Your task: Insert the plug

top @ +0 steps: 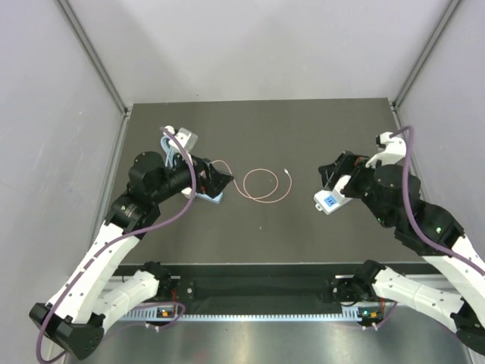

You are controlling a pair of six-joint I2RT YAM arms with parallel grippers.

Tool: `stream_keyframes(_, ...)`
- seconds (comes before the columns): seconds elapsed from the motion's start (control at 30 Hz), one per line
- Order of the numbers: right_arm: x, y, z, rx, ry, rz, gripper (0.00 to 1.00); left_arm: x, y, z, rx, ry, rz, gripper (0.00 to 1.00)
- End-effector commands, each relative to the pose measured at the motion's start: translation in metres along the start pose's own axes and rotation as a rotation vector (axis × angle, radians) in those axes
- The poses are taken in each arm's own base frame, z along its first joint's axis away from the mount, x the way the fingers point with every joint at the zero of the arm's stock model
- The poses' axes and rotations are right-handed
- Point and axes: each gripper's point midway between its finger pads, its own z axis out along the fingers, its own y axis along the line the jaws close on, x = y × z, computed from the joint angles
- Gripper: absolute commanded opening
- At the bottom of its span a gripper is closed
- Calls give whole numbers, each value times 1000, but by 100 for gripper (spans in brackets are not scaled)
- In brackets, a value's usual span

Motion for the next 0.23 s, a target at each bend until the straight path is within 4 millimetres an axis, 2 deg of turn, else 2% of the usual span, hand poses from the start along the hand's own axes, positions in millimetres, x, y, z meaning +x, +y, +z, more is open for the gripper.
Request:
stream_keyframes(0.0,-14,-4,-9,7,-33,-7,100,-16,-13,-1,61,-66,4,99)
stream_keyframes(0.2,-12,0,-6,-29,-62,-11,100,-21,-15,-2,70,-75,17,99)
